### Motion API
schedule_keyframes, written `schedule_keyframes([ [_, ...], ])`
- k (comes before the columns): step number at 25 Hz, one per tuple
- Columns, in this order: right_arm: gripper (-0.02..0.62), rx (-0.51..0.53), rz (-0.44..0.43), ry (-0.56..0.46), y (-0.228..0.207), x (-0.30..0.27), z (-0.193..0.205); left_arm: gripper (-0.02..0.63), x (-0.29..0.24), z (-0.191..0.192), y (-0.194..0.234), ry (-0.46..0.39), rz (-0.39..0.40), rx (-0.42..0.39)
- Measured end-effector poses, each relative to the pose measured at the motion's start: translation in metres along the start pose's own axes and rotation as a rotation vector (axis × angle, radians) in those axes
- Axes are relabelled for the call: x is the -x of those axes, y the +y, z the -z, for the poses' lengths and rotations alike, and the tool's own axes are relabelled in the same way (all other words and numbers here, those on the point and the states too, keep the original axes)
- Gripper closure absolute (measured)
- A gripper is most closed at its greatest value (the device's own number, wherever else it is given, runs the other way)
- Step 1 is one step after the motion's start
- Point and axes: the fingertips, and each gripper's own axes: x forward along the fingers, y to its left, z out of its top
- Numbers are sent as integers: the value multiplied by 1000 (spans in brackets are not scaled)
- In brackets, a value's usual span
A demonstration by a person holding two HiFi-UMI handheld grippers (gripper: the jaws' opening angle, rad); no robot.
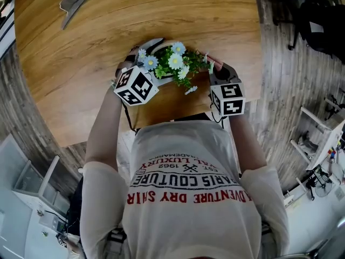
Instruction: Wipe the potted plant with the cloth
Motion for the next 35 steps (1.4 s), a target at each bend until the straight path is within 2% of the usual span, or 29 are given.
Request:
schedule_keyframes([
  [6,559,2,5,-5,2,0,-1,64,1,0,3,-8,-34,10],
  [10,558,6,2,-23,2,3,-8,64,11,-9,10,-63,-96,84],
  [15,558,-14,6,-69,4,8,-28,64,36,-34,18,-102,-146,163],
  [19,558,17,-24,-152,22,19,-58,64,61,-69,17,-178,-139,153],
  [26,558,157,-178,-362,78,49,-107,64,100,-112,18,-253,-123,121],
  [32,558,384,-198,-502,111,74,-136,64,120,-125,15,-222,-98,71],
  [35,558,430,-228,-547,122,80,-144,64,126,-131,12,-207,-74,49],
])
